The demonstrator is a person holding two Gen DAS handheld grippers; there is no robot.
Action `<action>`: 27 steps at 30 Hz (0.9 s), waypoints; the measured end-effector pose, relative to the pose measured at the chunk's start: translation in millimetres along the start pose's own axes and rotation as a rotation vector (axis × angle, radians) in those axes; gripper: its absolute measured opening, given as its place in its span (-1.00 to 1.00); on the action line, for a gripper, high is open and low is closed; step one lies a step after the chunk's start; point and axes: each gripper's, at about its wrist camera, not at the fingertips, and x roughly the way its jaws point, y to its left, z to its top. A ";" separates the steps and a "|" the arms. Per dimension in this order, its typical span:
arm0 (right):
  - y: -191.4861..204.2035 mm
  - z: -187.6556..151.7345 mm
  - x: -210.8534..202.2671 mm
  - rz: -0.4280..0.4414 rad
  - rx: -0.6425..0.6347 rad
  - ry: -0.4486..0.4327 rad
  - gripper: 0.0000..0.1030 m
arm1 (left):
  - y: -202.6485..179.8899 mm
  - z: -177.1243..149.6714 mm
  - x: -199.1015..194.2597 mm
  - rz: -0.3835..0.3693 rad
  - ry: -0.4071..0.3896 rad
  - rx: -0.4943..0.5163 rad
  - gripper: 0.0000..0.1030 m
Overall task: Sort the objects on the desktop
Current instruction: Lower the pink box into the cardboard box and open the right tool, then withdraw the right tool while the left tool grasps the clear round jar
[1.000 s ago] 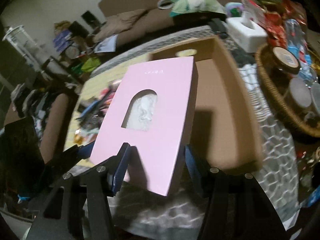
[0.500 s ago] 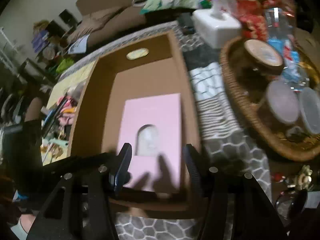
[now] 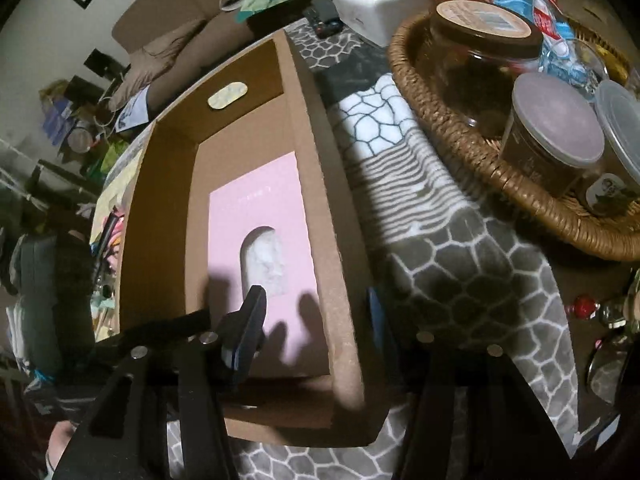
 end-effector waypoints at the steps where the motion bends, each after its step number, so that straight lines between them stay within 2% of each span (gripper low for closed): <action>1: 0.3 -0.5 -0.2 0.002 0.000 0.001 0.07 | -2.9 -1.7 1.0 0.006 -0.008 0.008 0.71; 4: 3.7 -2.2 0.6 -0.017 -0.031 0.011 0.06 | -6.5 -3.3 1.9 0.017 -0.008 0.029 0.72; 7: 5.7 -3.4 -5.6 -0.029 -0.025 -0.002 0.05 | -0.2 -4.4 -12.0 -0.045 0.001 0.016 0.74; 12: 23.9 1.4 -36.2 -0.076 -0.058 -0.104 0.06 | 5.3 -9.7 -85.7 -0.069 -0.141 0.091 0.81; 14: 42.0 3.5 -48.0 -0.083 -0.105 -0.135 0.12 | 17.3 -13.2 -124.8 -0.036 -0.227 0.118 1.00; 18: 88.7 8.8 -55.0 -0.058 -0.204 -0.155 0.37 | 60.9 -19.4 -190.5 0.070 -0.364 0.139 1.00; 20: 119.5 11.7 -50.1 -0.031 -0.258 -0.151 0.49 | 84.4 -19.7 -208.9 0.132 -0.390 0.134 1.00; 23: 157.4 16.8 -35.8 -0.002 -0.304 -0.134 0.51 | 119.5 -16.5 -225.5 0.191 -0.400 0.108 1.00; 27: 212.7 27.4 -11.3 0.023 -0.370 -0.103 0.52 | 151.0 -11.3 -230.2 0.297 -0.414 0.151 1.00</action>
